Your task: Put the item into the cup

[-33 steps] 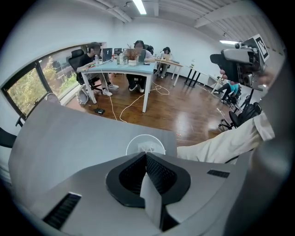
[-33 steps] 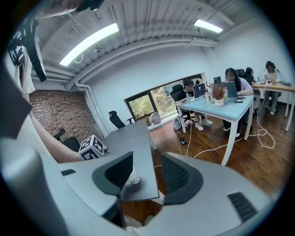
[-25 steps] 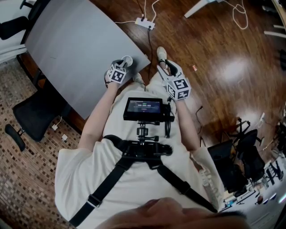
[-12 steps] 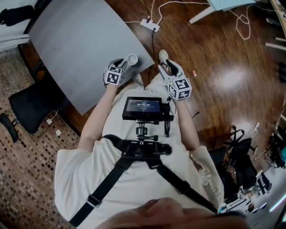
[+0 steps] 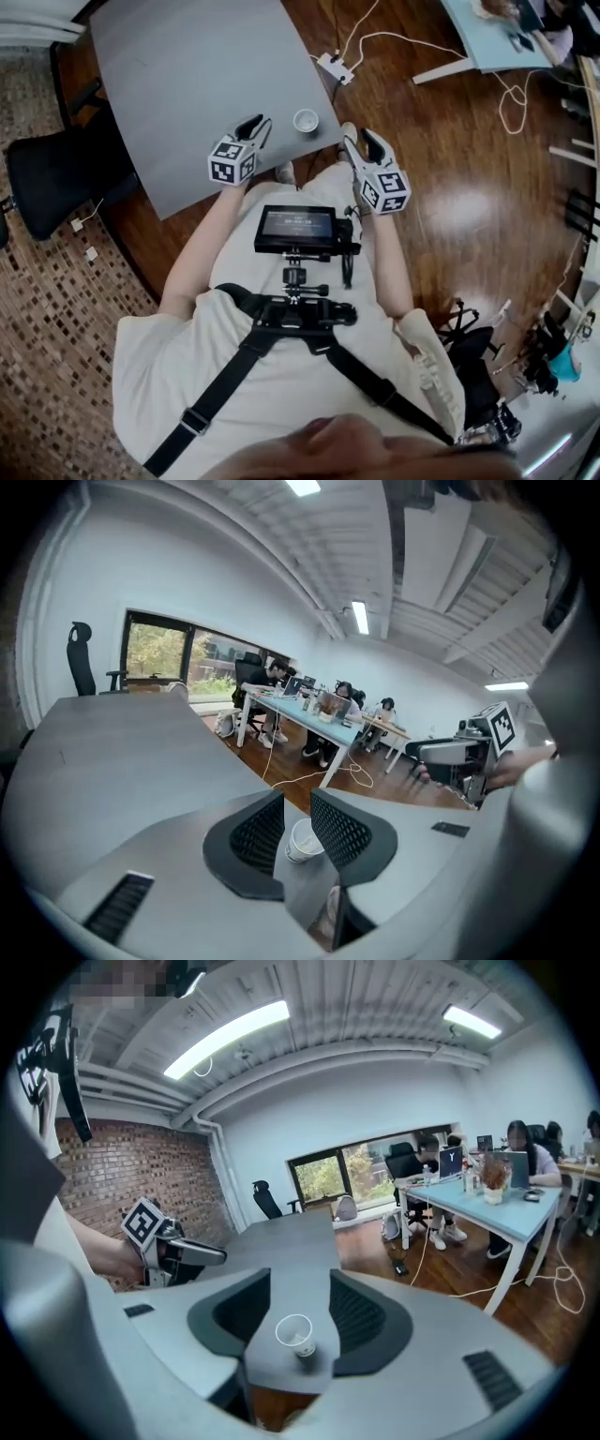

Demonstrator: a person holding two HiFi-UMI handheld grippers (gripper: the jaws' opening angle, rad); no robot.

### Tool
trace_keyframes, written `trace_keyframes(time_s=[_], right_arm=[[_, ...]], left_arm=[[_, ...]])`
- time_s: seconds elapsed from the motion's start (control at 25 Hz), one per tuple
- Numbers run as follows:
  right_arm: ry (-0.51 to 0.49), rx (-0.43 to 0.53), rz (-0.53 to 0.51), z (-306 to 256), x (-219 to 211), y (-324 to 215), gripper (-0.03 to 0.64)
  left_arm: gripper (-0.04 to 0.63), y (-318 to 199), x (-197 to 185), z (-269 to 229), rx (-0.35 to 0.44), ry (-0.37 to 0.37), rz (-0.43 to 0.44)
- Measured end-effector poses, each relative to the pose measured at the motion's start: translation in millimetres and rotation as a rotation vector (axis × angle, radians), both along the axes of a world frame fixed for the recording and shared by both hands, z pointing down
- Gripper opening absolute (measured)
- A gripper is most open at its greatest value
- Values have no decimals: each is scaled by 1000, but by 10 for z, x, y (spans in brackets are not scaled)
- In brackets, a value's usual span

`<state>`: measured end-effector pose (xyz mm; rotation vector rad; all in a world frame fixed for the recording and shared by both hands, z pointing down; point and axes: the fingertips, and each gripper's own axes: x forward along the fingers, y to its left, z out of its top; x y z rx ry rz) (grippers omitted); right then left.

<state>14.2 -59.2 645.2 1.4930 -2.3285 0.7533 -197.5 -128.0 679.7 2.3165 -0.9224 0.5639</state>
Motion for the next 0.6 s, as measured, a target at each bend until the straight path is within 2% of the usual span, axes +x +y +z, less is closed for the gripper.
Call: trace_keyframes(time_s=[0.24,0.44,0.6], right_arm=[[42,27,-19,-149,-122,-13,210],[61,60,-55,-302,-214,-1,210],[42,95,-94,-380,-8,118,210]], left_arm=[[91,187,-263,-155,15,61,-55],[91,314,-399,-262,49,76,-86],[91,501,-220,-493,105,87,-112]])
